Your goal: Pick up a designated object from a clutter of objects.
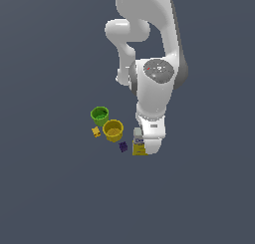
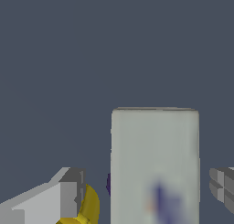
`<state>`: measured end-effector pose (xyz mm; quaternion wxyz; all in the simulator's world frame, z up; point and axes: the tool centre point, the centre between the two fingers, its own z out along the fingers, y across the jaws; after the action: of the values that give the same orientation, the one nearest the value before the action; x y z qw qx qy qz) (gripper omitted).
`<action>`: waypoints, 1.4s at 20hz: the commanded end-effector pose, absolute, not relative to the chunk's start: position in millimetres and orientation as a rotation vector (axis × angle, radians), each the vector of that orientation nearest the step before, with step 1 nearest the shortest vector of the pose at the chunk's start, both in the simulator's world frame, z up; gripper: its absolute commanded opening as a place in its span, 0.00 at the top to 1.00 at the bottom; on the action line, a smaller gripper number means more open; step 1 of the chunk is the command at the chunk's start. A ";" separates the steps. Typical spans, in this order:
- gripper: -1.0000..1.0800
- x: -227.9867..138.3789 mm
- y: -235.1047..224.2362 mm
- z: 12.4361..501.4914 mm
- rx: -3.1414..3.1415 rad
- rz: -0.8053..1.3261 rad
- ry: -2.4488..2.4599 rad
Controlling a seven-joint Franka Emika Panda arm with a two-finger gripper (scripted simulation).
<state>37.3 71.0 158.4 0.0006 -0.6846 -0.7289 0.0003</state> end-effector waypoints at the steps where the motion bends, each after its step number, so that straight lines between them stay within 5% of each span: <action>1: 0.04 38.1 71.0 153.0 -2.150 0.000 -2.290; 3: 0.04 38.5 71.0 152.0 -2.150 0.000 -2.290; 4: 1.00 38.5 71.0 152.0 -2.150 0.000 -2.290; 28: 1.00 20.8 49.9 197.5 -2.150 -0.001 -2.291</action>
<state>24.1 54.1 188.3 0.0004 -0.6843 -0.7292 0.0002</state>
